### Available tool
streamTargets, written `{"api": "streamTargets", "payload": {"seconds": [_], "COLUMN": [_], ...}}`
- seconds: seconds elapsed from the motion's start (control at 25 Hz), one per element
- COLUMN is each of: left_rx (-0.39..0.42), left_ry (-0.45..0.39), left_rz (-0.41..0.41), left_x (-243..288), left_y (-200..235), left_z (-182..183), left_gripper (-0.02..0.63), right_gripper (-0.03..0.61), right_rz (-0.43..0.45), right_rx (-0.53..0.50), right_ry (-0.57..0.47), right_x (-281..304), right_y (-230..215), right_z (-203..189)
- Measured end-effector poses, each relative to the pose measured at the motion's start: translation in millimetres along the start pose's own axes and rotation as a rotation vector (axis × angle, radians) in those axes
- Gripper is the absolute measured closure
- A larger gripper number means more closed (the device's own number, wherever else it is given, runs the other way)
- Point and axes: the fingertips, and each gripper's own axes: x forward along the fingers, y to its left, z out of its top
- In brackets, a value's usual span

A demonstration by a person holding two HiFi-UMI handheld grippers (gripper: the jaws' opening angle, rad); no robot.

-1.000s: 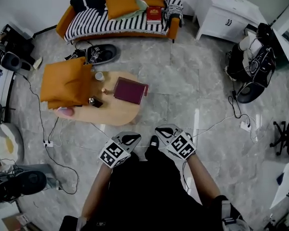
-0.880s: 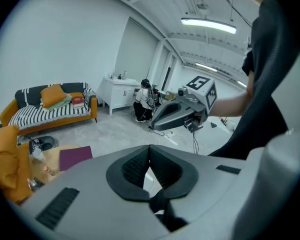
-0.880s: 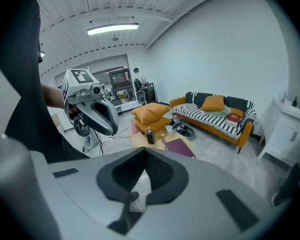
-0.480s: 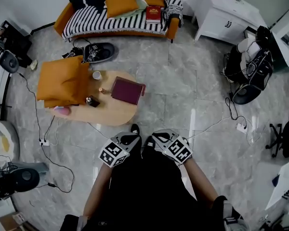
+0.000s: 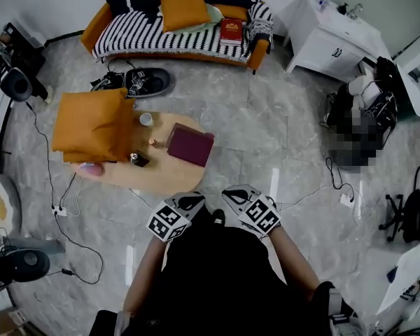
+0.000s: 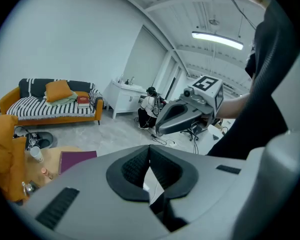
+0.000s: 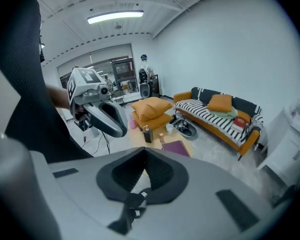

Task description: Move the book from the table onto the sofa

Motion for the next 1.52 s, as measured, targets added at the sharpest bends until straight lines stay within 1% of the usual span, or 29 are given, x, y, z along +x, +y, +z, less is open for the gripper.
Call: {"api": "streamTargets", "payload": {"seconds": [0.16,0.36,0.44,0.56,0.64,0.76,0.84,0.96,1.04,1.12,1.2,1.32,1.4,1.52], "left_rx": [-0.002,-0.055,-0.065,-0.068,-0.096,-0.144,-0.176,-0.226,-0.250,-0.302,-0.376,-0.519,-0.627,-0.760], "left_ry": [0.002,-0.019,-0.018,-0.039,-0.061,-0.066,-0.055,-0.059,-0.081,-0.100,-0.131,-0.217,-0.273,-0.319], "left_rz": [-0.003,0.021,0.030,0.040,0.055,0.089,0.122,0.193,0.240,0.282,0.323,0.380,0.396,0.412], "left_x": [-3.5,-12.0,-14.3,-20.1,-25.2,-29.6,-29.9,-24.4,-16.8,-8.3,2.8,23.0,37.1,58.4], "left_y": [32.3,83.7,104.4,122.4,135.3,156.8,167.2,176.9,187.9,196.3,197.9,200.8,201.1,200.8], "left_z": [0.0,-4.4,-3.5,6.0,9.4,7.8,3.4,-1.0,0.9,-0.4,-3.5,-5.7,-7.6,-27.6], "left_gripper": [0.604,0.604,0.604,0.604,0.604,0.604,0.604,0.604,0.604,0.604,0.604,0.604,0.604,0.604], "right_gripper": [0.572,0.572,0.572,0.572,0.572,0.572,0.572,0.572,0.572,0.572,0.572,0.572,0.572,0.572], "right_rz": [0.020,0.066,0.070,0.072,0.079,0.106,0.147,0.237,0.272,0.297,0.337,0.389,0.415,0.439], "right_rx": [-0.023,-0.052,-0.068,-0.062,-0.051,-0.029,-0.033,-0.082,-0.126,-0.170,-0.177,-0.096,-0.026,0.034], "right_ry": [0.033,0.060,0.067,0.073,0.068,0.064,0.079,0.114,0.127,0.137,0.146,0.166,0.184,0.248], "right_x": [31.7,72.3,84.5,95.7,104.4,119.1,129.4,147.6,160.8,168.0,165.8,159.8,158.2,154.2], "right_y": [-12.1,-22.5,-31.2,-46.3,-55.5,-70.2,-80.2,-96.2,-113.5,-130.0,-144.5,-177.9,-203.5,-233.6], "right_z": [17.7,37.9,46.9,55.3,58.8,62.7,61.8,50.8,47.4,46.5,39.7,21.1,5.2,-36.6]}}
